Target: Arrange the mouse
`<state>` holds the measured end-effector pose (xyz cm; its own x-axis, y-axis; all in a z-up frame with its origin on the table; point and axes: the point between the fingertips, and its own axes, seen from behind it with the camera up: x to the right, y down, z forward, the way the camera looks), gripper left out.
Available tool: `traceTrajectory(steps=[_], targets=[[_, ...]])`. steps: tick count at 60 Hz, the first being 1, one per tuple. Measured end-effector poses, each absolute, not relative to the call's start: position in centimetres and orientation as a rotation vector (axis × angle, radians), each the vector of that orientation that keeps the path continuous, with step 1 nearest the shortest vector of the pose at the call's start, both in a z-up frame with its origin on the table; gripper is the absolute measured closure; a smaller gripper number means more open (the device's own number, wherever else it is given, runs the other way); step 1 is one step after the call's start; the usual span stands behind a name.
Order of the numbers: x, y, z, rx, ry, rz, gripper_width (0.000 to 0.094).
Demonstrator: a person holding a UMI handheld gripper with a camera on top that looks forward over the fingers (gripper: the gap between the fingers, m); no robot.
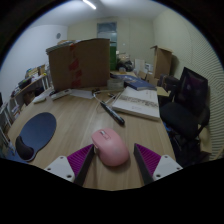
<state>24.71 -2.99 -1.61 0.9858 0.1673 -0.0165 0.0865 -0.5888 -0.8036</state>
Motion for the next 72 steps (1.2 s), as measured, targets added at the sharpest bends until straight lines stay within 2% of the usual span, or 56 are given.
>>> traceTrajectory(steps=[7, 11, 12, 14, 15, 30, 34, 43, 49, 55, 60, 68, 72], targets=[[24.3, -0.5, -1.6, -2.201, -0.166, 0.11, 0.0119], [24.2, 0.5, -1.7, -2.203, -0.144, 0.099, 0.0189], [24.2, 0.7, -1.7, -2.201, -0.135, 0.094, 0.0175], [24.4, 1.0, -1.7, -2.196, -0.11, 0.083, 0.0264], [24.5, 1.1, -1.7, -2.193, -0.093, 0.07, 0.0362], [24.5, 0.5, -1.5, -2.269, 0.031, 0.021, 0.0521], [24.1, 0.9, 1.2, -2.225, 0.11, 0.049, 0.0572], [19.2, 1.3, 12.8, -2.049, 0.137, 0.046, 0.0583], [11.9, 1.1, 16.9, -1.983, 0.077, 0.044, 0.0583], [3.3, 0.2, 15.0, -2.007, -0.025, 0.07, 0.0585], [-2.6, -0.7, 9.9, -2.082, -0.069, 0.114, 0.0568], [-5.4, -2.2, 2.4, -2.195, -0.052, 0.072, 0.0568], [-5.4, -2.6, 0.1, -2.229, -0.033, 0.056, 0.0569]])
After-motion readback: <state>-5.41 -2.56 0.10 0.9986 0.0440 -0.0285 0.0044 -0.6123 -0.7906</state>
